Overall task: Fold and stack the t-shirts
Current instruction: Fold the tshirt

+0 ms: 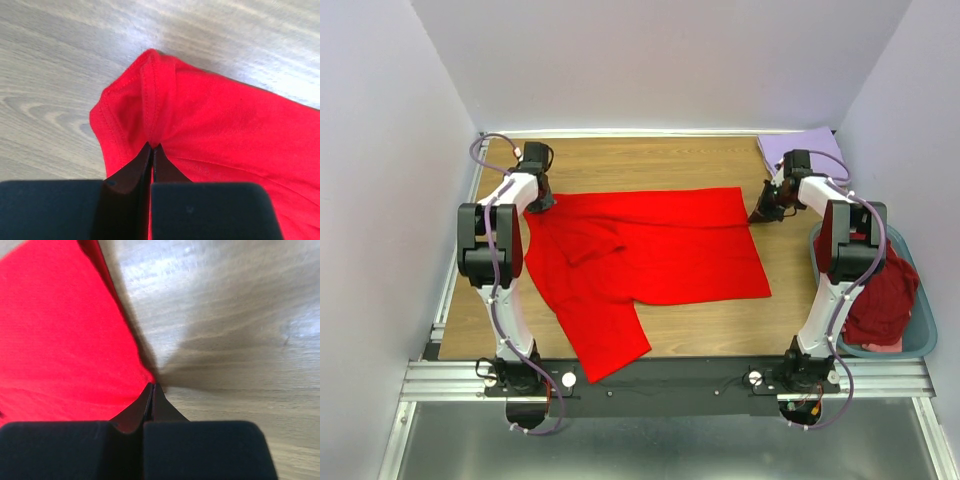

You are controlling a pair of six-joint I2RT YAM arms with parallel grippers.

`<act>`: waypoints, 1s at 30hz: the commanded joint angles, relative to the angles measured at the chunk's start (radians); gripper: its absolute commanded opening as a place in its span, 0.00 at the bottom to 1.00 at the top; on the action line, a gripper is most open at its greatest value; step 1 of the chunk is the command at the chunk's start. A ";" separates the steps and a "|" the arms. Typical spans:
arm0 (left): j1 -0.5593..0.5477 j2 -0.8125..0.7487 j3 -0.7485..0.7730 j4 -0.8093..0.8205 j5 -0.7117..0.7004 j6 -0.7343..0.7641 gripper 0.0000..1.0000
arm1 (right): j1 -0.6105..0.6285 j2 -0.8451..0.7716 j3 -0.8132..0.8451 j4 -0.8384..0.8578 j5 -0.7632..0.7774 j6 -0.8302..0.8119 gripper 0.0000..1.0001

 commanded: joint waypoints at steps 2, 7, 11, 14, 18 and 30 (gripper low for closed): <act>0.007 -0.080 0.003 0.036 -0.021 -0.018 0.04 | 0.005 -0.037 0.099 0.003 0.053 -0.025 0.00; 0.053 -0.046 0.079 0.024 0.045 -0.036 0.04 | 0.003 0.017 0.264 0.009 0.025 -0.011 0.00; 0.060 0.002 0.188 0.011 0.088 -0.044 0.04 | 0.005 0.081 0.364 0.032 -0.013 0.009 0.00; 0.066 0.040 0.253 0.005 0.123 -0.052 0.04 | 0.005 0.130 0.456 0.054 -0.047 0.021 0.00; 0.068 0.066 0.290 -0.009 0.154 -0.052 0.04 | 0.005 0.158 0.493 0.057 -0.077 0.030 0.00; 0.071 -0.109 0.133 0.001 0.134 -0.022 0.04 | 0.005 -0.019 0.282 0.057 -0.048 0.009 0.00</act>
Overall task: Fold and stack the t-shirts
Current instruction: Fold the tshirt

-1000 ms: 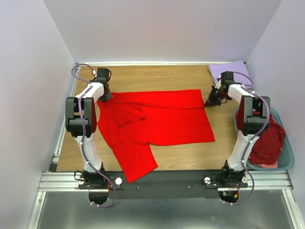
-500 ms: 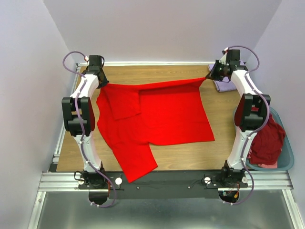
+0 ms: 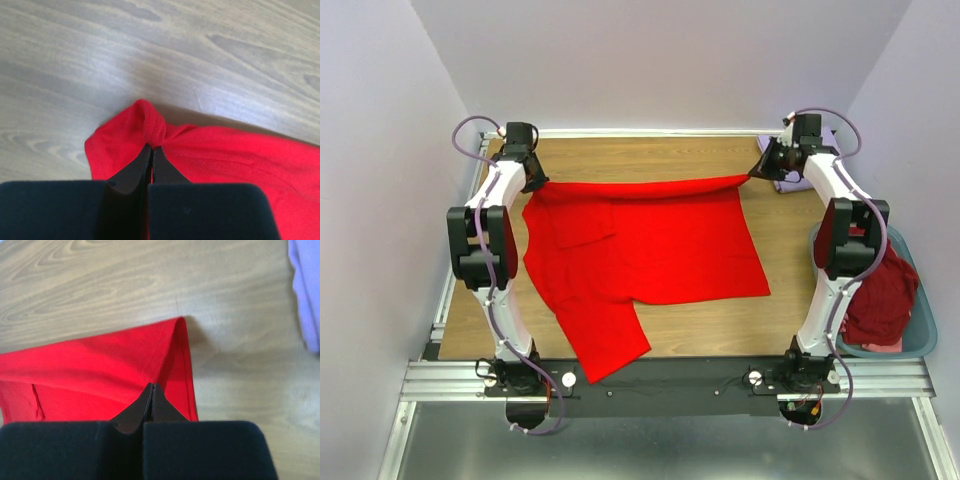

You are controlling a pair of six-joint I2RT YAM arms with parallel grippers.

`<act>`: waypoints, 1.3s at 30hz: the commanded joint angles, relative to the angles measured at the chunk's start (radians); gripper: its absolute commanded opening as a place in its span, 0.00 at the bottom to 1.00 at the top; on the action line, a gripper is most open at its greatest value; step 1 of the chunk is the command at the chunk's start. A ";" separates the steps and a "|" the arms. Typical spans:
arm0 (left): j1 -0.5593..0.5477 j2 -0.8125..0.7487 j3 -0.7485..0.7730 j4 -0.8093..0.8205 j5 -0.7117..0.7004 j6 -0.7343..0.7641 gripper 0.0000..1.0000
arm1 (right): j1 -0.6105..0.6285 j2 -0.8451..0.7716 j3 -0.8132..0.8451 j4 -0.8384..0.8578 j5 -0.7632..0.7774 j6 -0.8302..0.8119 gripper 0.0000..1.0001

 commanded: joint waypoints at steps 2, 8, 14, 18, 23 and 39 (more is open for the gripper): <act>0.020 -0.106 -0.040 -0.001 -0.005 0.023 0.04 | 0.001 -0.100 -0.074 -0.003 0.025 -0.014 0.00; 0.021 -0.120 -0.074 0.022 0.008 0.022 0.04 | 0.001 -0.071 -0.071 -0.003 0.054 -0.011 0.00; 0.024 -0.029 -0.016 0.042 0.010 0.005 0.04 | 0.000 0.045 0.065 0.010 0.048 0.008 0.00; 0.026 0.061 0.082 0.077 0.010 -0.018 0.04 | 0.001 0.143 0.174 0.045 0.016 0.029 0.00; 0.027 0.170 0.194 0.085 0.018 -0.015 0.04 | 0.001 0.281 0.318 0.079 -0.024 0.069 0.01; 0.023 0.051 0.069 0.221 0.015 -0.052 0.70 | 0.055 0.158 0.191 0.103 0.090 0.009 0.48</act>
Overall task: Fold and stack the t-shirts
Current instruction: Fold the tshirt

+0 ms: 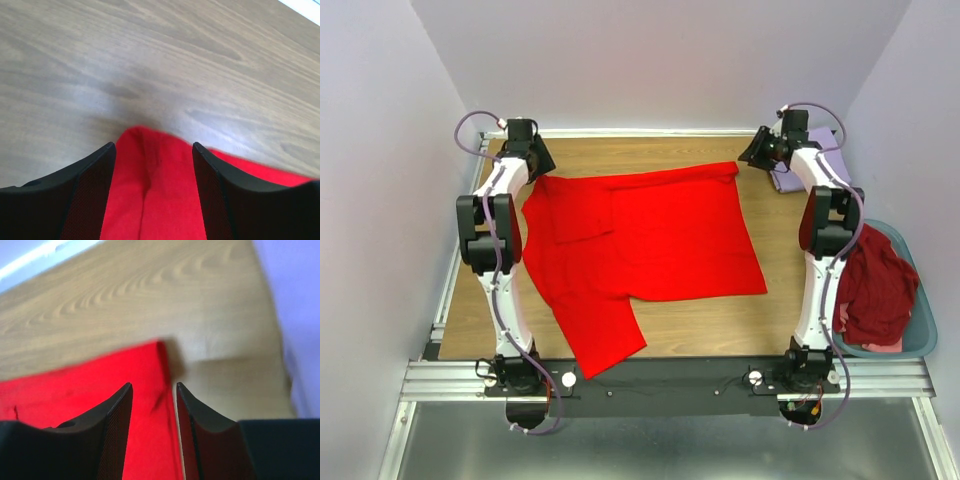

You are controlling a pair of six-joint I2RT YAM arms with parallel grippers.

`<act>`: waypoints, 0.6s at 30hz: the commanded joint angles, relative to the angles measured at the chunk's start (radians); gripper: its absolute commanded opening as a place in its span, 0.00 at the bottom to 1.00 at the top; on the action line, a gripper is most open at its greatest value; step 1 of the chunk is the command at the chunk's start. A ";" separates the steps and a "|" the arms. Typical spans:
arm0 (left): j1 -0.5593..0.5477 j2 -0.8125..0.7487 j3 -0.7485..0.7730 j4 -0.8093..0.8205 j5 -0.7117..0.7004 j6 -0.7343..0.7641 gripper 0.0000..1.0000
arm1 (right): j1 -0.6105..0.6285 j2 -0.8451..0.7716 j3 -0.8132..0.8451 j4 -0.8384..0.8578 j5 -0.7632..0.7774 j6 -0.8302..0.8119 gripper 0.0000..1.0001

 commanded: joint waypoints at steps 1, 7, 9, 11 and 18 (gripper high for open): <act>-0.010 -0.220 -0.122 0.038 -0.029 -0.028 0.70 | 0.045 -0.211 -0.199 0.008 0.091 -0.058 0.48; -0.057 -0.498 -0.511 0.018 -0.014 -0.049 0.62 | 0.158 -0.482 -0.644 0.025 0.141 -0.061 0.46; -0.119 -0.562 -0.658 0.021 -0.003 -0.060 0.61 | 0.187 -0.537 -0.735 0.031 0.145 -0.050 0.44; -0.190 -0.645 -0.740 0.026 0.003 -0.063 0.60 | 0.206 -0.611 -0.850 0.034 0.138 -0.047 0.43; -0.323 -0.794 -1.051 0.056 0.048 -0.206 0.57 | 0.252 -0.774 -1.122 0.060 0.111 0.010 0.43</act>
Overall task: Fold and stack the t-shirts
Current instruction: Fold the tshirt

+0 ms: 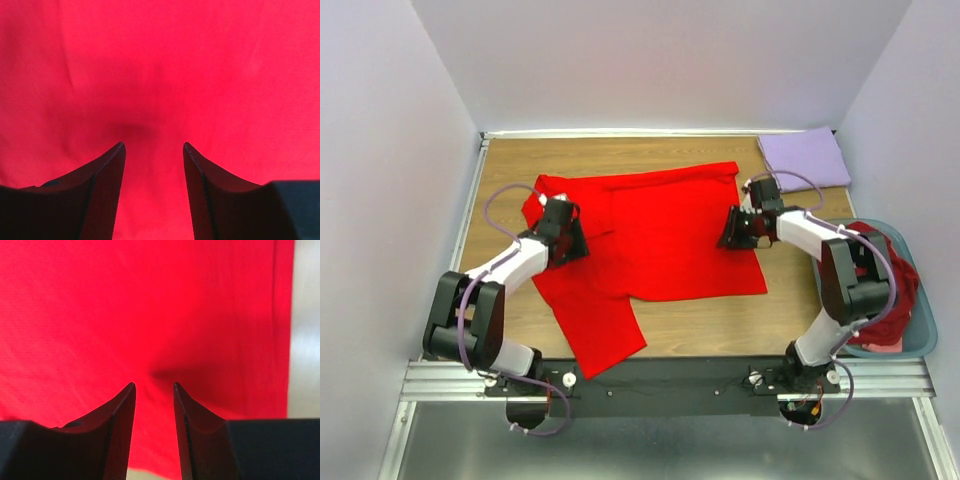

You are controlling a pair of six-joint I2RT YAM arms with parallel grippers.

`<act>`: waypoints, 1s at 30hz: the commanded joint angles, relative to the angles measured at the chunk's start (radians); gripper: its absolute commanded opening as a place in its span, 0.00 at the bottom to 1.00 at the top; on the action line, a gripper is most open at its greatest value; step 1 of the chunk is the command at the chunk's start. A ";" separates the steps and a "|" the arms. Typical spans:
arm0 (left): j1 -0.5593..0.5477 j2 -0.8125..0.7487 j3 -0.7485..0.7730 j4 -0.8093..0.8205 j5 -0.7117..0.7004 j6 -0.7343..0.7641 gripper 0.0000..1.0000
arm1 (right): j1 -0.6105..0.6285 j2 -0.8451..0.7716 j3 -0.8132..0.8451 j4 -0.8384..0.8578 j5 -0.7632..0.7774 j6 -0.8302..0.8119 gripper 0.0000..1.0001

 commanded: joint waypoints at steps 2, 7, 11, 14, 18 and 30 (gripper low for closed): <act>-0.031 -0.098 -0.179 0.031 0.044 -0.152 0.56 | 0.008 -0.132 -0.156 0.014 0.021 0.053 0.43; -0.035 -0.201 -0.274 -0.004 0.087 -0.237 0.55 | 0.008 -0.238 -0.281 0.000 0.016 0.113 0.43; -0.041 -0.317 -0.349 -0.050 0.142 -0.315 0.54 | 0.008 -0.316 -0.393 -0.038 -0.031 0.157 0.43; -0.039 -0.414 -0.299 -0.117 0.088 -0.329 0.54 | 0.009 -0.388 -0.421 -0.058 -0.057 0.165 0.43; 0.037 -0.379 -0.102 -0.180 -0.100 -0.205 0.54 | 0.009 -0.436 -0.265 -0.066 -0.016 0.121 0.43; 0.174 0.104 0.210 -0.116 -0.146 0.067 0.54 | 0.009 -0.151 0.099 -0.061 0.045 0.069 0.43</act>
